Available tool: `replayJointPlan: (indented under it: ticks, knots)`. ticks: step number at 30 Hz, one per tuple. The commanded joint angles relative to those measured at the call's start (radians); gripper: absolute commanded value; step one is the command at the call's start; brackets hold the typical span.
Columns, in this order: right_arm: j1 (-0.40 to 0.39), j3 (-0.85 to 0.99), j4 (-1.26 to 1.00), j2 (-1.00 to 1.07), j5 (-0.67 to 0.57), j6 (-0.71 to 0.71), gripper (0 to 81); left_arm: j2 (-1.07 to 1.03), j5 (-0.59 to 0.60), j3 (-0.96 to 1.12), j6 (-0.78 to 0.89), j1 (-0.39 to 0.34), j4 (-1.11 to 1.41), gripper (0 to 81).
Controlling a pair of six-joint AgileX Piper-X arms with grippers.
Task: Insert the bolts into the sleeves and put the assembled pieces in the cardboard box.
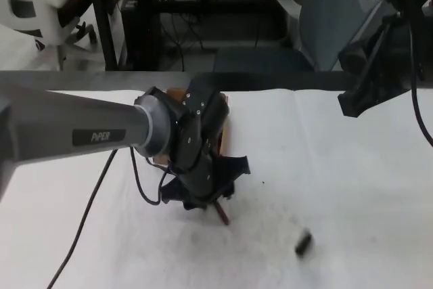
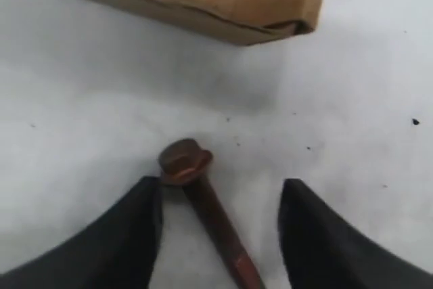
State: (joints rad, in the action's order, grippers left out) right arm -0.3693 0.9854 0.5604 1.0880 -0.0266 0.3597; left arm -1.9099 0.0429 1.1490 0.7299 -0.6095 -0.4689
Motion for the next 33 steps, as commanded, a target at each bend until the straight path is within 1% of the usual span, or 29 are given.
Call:
replayJointPlan:
  ticks: [1,2,3,6,7,9,10,11,12,13,14,15,16,20,22,24,28,31,33]
  knots:
    - [0.007,-0.001,-0.017,-0.008,-0.045,-0.005,0.6,-0.04,-0.072,-0.015,-0.004,0.026,-0.053,28.7]
    - [0.01,-0.001,-0.015,-0.008,-0.046,-0.028,0.6,-0.044,-0.072,-0.015,-0.004,0.03,-0.053,23.9]
    - [0.013,-0.001,-0.009,-0.008,-0.047,-0.056,0.6,-0.048,-0.068,-0.015,-0.004,0.03,-0.051,21.7]
    - [0.015,-0.001,0.069,-0.008,-0.047,-0.095,0.0,-0.067,-0.043,-0.015,-0.02,0.03,-0.047,21.6]
    - [0.015,-0.001,0.11,-0.008,-0.047,-0.11,2.2,-0.072,-0.043,-0.015,-0.02,0.03,-0.047,21.1]
    - [0.015,-0.001,0.176,-0.008,-0.071,-0.139,13.6,-0.073,-0.043,-0.015,-0.02,0.03,-0.04,16.5]
    - [0.015,-0.004,0.2,-0.008,-0.092,-0.162,23.0,-0.073,-0.037,-0.015,-0.03,0.03,-0.034,11.9]
    - [0.015,-0.004,0.223,-0.008,-0.113,-0.183,34.2,-0.073,-0.026,-0.015,-0.058,0.03,-0.023,4.2]
    - [0.015,-0.004,0.251,-0.008,-0.128,-0.202,43.5,-0.073,-0.008,-0.015,-0.101,0.03,-0.018,1.4]
    - [0.015,-0.004,0.282,-0.008,-0.128,-0.233,55.9,-0.068,-0.002,-0.015,-0.126,0.027,-0.015,1.8]
    - [0.015,-0.004,0.322,-0.008,-0.125,-0.26,61.3,-0.063,0.003,-0.015,-0.158,0.028,-0.015,1.8]
    - [0.015,-0.004,0.362,-0.008,-0.117,-0.293,63.1,-0.052,0.012,-0.015,-0.203,0.028,-0.015,1.8]
    - [0.015,-0.004,0.421,-0.008,-0.105,-0.332,61.9,-0.041,0.012,-0.015,-0.239,0.028,-0.015,1.8]
    - [0.009,-0.01,0.658,-0.008,-0.117,-0.368,52.4,0.054,0.008,-0.019,-0.375,0.028,-0.015,1.8]
    - [-0.003,-0.025,0.698,-0.008,-0.119,-0.368,49.7,0.118,0.004,-0.036,-0.412,0.028,0.007,1.8]
    - [-0.029,-0.057,0.684,-0.008,-0.13,-0.36,49.7,0.207,0.004,-0.086,-0.441,0.024,0.072,1.8]
    - [-0.115,-0.142,0.634,-0.008,-0.239,-0.371,49.7,0.407,0.017,-0.234,-0.52,-0.003,0.25,1.8]
    - [-0.188,-0.219,0.559,-0.008,-0.238,-0.407,49.7,0.555,0.038,-0.349,-0.536,-0.02,0.316,1.8]
    - [-0.222,-0.272,0.493,-0.003,-0.214,-0.421,49.7,0.643,0.049,-0.421,-0.536,-0.022,0.337,1.8]
